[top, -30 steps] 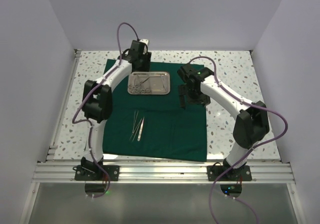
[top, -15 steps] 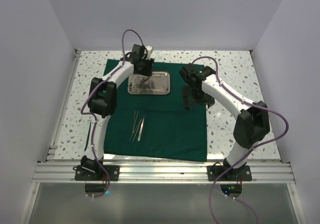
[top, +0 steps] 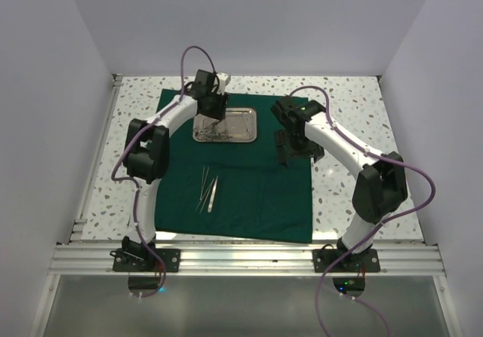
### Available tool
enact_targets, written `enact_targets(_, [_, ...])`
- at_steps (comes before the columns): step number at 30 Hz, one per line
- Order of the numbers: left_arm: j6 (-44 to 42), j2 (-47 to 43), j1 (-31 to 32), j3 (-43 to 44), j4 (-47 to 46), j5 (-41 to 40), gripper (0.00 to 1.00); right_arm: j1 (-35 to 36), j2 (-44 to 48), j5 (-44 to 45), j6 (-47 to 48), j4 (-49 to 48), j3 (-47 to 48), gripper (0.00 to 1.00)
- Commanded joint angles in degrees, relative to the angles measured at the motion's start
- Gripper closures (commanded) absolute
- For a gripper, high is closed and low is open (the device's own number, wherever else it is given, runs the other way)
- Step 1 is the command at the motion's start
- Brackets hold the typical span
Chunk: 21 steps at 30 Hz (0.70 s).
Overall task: Open and lay out the surgical kit
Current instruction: Pick up the medical item from the container.
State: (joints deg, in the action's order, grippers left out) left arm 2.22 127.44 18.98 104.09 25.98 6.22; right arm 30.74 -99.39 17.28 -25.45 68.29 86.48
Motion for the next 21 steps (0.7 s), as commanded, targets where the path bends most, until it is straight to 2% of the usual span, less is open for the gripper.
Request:
enact_targets(1, [-1.6,1.58,0.97,-0.12,-2.16,-2.17,0.48,-0.33,-0.27,-0.14,1.19,-0.97,-0.08,0.07])
enact_targets(2, [-0.99,3.15,1.58,0.23,-1.98,-5.66,0.5,-0.33,-0.27,-0.14,1.19,-1.05,0.01,0.07])
enact_targets(5, [0.06,6.06,1.76,2.51,-1.28,-9.19,0.54,-0.24,0.08,-0.14,1.02,-0.88,-0.34,0.07])
enact_targets(11, [-0.11,7.74,1.67,3.84,-0.49,-9.91,0.57,-0.42,1.66,0.47,0.4,-0.62,-1.92,0.07])
enact_targets(14, [0.07,7.91,1.67,2.78,-0.66,-9.39,0.63,-0.6,2.1,0.48,0.14,-0.62,-2.45,0.07])
enact_targets(18, [0.15,7.65,1.76,0.85,-1.19,-8.59,0.79,-0.86,2.19,1.09,-0.04,-0.44,-2.54,0.07])
enact_targets(19, [0.24,7.56,1.67,0.76,-1.19,-8.33,0.9,-1.03,2.1,1.27,-0.12,-0.35,-2.54,0.07])
enact_targets(20, [0.5,7.74,1.67,1.02,-1.19,-7.98,0.97,-1.03,2.1,1.35,-0.12,-0.35,-2.63,0.07])
enact_targets(21, [0.77,7.74,1.67,1.37,-1.1,-8.06,1.0,-1.12,2.01,1.44,-0.12,-0.44,-2.63,0.07])
